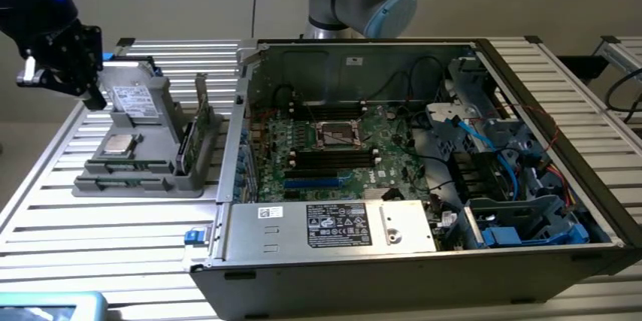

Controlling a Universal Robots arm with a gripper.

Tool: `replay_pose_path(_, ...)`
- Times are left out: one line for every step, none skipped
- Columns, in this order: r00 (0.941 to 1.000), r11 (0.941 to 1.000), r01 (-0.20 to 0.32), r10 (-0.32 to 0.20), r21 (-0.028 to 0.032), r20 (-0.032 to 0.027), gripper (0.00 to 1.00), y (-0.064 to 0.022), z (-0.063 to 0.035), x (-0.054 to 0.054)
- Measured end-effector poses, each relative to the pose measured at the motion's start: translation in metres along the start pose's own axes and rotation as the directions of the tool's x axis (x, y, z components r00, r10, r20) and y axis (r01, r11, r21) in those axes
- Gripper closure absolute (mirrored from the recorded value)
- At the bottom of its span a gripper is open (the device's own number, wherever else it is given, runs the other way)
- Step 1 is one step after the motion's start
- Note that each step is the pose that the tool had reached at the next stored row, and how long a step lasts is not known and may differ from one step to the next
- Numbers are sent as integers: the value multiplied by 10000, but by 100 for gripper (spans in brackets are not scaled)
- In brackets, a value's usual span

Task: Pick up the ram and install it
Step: 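Pick up the ram and move it above insertion slot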

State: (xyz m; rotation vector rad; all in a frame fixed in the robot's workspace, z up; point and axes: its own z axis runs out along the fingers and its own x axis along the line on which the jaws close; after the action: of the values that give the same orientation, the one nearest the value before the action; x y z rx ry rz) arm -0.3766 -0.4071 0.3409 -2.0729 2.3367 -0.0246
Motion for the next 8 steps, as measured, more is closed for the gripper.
replay_pose_path(9999,9999,124,-124,2,3,89,0,0,0)
replay_pose_path(9997,9997,254,-254,5,7,89,1,0,0)
replay_pose_path(9993,9993,376,-376,8,10,89,1,0,0)
replay_pose_path(9988,9988,493,-493,10,13,89,2,0,1)
replay_pose_path(9983,9983,584,-584,11,14,89,6,0,2)
replay_pose_path(9978,9978,660,-660,12,17,89,11,0,2)
replay_pose_path(9975,9975,704,-704,12,18,89,14,0,2)
replay_pose_path(9974,9974,714,-714,12,18,89,14,0,2)
